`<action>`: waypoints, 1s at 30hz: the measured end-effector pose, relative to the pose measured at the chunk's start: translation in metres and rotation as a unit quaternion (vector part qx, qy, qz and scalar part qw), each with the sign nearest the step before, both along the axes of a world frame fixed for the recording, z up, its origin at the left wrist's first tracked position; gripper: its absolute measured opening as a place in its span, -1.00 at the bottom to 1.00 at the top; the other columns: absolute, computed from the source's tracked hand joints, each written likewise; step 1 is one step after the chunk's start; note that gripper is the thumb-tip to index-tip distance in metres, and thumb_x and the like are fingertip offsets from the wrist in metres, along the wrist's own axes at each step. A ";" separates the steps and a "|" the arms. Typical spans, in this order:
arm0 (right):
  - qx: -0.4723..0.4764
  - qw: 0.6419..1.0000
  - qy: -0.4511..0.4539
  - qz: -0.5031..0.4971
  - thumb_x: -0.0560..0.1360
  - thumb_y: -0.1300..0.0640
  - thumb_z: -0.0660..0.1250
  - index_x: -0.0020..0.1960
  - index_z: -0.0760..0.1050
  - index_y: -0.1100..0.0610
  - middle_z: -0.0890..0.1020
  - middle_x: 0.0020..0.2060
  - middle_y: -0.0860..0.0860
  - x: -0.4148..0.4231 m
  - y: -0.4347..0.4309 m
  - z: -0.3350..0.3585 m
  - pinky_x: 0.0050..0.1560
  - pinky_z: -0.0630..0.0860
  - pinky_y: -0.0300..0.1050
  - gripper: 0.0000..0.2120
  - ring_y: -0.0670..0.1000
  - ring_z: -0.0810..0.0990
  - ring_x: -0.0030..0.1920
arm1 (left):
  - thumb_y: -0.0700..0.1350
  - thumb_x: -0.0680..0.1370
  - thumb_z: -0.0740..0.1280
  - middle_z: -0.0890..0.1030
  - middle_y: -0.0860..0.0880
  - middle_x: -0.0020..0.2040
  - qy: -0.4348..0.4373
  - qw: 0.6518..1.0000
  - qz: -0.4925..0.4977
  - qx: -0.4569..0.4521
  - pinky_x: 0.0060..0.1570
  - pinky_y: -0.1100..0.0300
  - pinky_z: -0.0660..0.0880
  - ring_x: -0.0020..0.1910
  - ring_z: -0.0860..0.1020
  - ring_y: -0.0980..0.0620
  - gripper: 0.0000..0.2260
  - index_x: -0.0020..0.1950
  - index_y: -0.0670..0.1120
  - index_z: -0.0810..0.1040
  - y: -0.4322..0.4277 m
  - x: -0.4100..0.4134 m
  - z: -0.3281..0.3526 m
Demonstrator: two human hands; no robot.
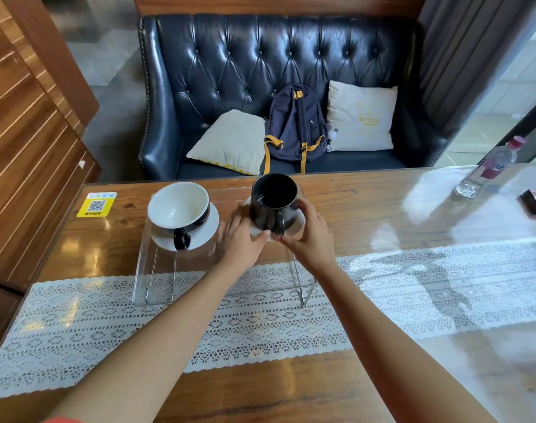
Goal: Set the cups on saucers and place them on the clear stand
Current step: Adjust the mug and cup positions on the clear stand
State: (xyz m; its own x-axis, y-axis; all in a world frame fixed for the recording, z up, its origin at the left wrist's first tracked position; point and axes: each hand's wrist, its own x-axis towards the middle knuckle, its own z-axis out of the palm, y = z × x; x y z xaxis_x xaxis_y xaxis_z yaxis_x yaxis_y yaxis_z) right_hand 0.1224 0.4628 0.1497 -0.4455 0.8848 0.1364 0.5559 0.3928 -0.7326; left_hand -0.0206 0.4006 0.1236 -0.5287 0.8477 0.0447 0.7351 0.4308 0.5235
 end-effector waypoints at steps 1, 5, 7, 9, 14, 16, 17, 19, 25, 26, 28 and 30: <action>-0.002 1.000 0.002 0.000 0.30 -0.02 0.49 0.38 0.26 -0.05 0.50 0.29 -0.12 0.000 0.000 0.000 0.25 0.40 0.16 -0.28 0.02 0.41 0.34 | 0.14 0.51 0.20 0.13 0.00 0.55 -0.002 1.000 0.002 -0.001 0.44 0.06 -0.15 0.52 0.05 0.07 -0.41 0.48 -0.04 0.19 0.000 0.000 0.000; -0.005 1.000 0.009 0.006 0.30 -0.06 0.50 0.40 0.25 -0.02 0.51 0.29 -0.08 0.001 0.000 0.000 0.22 0.43 0.14 -0.25 0.04 0.42 0.33 | 0.14 0.51 0.20 0.11 0.02 0.55 -0.005 1.000 0.003 -0.006 0.44 0.09 -0.17 0.53 0.03 0.08 -0.43 0.47 -0.04 0.22 -0.001 0.001 0.001; -0.012 1.000 0.017 0.010 0.30 -0.06 0.51 0.40 0.25 -0.02 0.51 0.29 -0.06 0.001 0.000 -0.001 0.21 0.44 0.16 -0.24 0.05 0.42 0.32 | 0.14 0.51 0.21 0.10 0.03 0.56 -0.012 1.000 0.007 -0.007 0.44 0.09 -0.18 0.53 0.03 0.08 -0.44 0.46 -0.04 0.24 0.000 0.002 0.001; -0.015 1.000 0.021 0.012 0.30 -0.06 0.51 0.41 0.24 -0.01 0.51 0.29 -0.04 0.001 0.001 -0.002 0.19 0.46 0.16 -0.23 0.07 0.41 0.32 | 0.14 0.51 0.21 0.09 0.02 0.56 -0.021 1.000 0.013 -0.008 0.45 0.08 -0.18 0.53 0.03 0.07 -0.41 0.49 -0.02 0.18 0.000 0.002 0.003; -0.056 0.996 0.054 0.040 0.28 0.02 0.55 0.48 0.15 0.08 0.43 0.38 -0.01 0.008 0.000 0.001 0.31 0.40 0.13 -0.10 0.09 0.35 0.39 | 0.14 0.49 0.23 0.09 0.06 0.56 -0.098 0.995 0.023 -0.008 0.47 -0.03 -0.05 0.52 0.02 -0.04 -0.38 0.50 0.05 0.13 -0.004 0.003 0.011; -0.034 0.997 0.059 0.035 0.29 0.07 0.53 0.48 0.14 0.10 0.40 0.37 -0.03 0.017 -0.006 0.000 0.37 0.32 0.04 -0.12 0.05 0.32 0.39 | 0.11 0.49 0.26 0.06 0.07 0.56 -0.179 0.984 0.021 0.017 0.46 -0.03 0.01 0.52 0.02 -0.03 -0.36 0.51 0.04 0.09 -0.007 0.002 0.018; -0.017 0.998 0.057 0.024 0.32 0.10 0.51 0.49 0.12 0.13 0.38 0.39 0.00 0.023 -0.011 -0.002 0.41 0.29 0.03 -0.13 0.06 0.31 0.41 | 0.09 0.50 0.27 0.03 0.06 0.57 -0.217 0.976 0.015 0.029 0.46 -0.01 0.01 0.53 0.01 -0.01 -0.33 0.53 0.01 0.05 -0.011 0.001 0.021; 0.027 0.997 0.077 -0.010 0.39 0.18 0.44 0.49 0.13 0.17 0.36 0.41 0.06 0.036 -0.025 -0.002 0.43 0.29 0.12 -0.22 0.07 0.31 0.42 | 0.07 0.51 0.26 -0.03 0.07 0.57 -0.254 0.967 -0.001 0.033 0.48 -0.02 -0.01 0.53 -0.01 0.05 -0.32 0.54 -0.01 -0.01 -0.028 0.003 0.027; 0.171 0.973 0.118 0.099 0.45 0.22 0.34 0.44 0.19 0.06 0.35 0.35 -0.13 0.020 -0.073 0.010 0.28 0.45 0.10 -0.38 0.03 0.40 0.36 | -0.09 0.53 0.28 0.24 0.25 0.45 -0.250 0.952 -0.019 0.177 0.35 0.43 0.13 0.43 0.16 0.36 -0.49 0.47 0.06 0.25 -0.121 0.027 0.028; 0.154 0.973 0.117 0.127 0.45 0.20 0.34 0.45 0.17 0.05 0.35 0.37 -0.12 0.008 -0.080 0.011 0.29 0.44 0.07 -0.38 0.01 0.38 0.38 | -0.14 0.53 0.28 0.34 0.22 0.42 -0.246 0.947 0.014 0.205 0.32 0.45 0.20 0.39 0.25 0.36 -0.53 0.44 0.07 0.31 -0.133 0.028 0.027; 0.108 0.974 0.113 0.163 0.48 0.12 0.32 0.48 0.13 0.06 0.33 0.42 -0.05 -0.018 -0.090 0.014 0.35 0.40 0.00 -0.36 -0.05 0.32 0.43 | -0.21 0.52 0.26 0.50 0.15 0.30 -0.223 0.938 0.081 0.252 0.27 0.31 0.35 0.30 0.42 0.27 -0.57 0.38 0.06 0.39 -0.148 0.025 0.026; 0.052 0.978 0.101 0.173 0.49 0.04 0.30 0.50 0.08 0.07 0.31 0.46 0.00 -0.042 -0.093 0.014 0.41 0.34 -0.09 -0.33 -0.08 0.27 0.46 | -0.26 0.51 0.24 0.55 0.12 0.21 -0.196 0.927 0.117 0.299 0.21 0.26 0.39 0.23 0.48 0.17 -0.59 0.34 0.02 0.42 -0.155 0.015 0.029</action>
State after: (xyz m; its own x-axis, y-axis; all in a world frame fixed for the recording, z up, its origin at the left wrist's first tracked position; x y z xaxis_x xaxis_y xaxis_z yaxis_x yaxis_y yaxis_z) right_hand 0.0805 0.3701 0.1635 -0.6713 0.6620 0.3332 0.2243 0.6099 -0.7601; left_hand -0.0053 0.2454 0.1530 -0.7692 0.5945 0.2344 0.3608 0.1013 0.9271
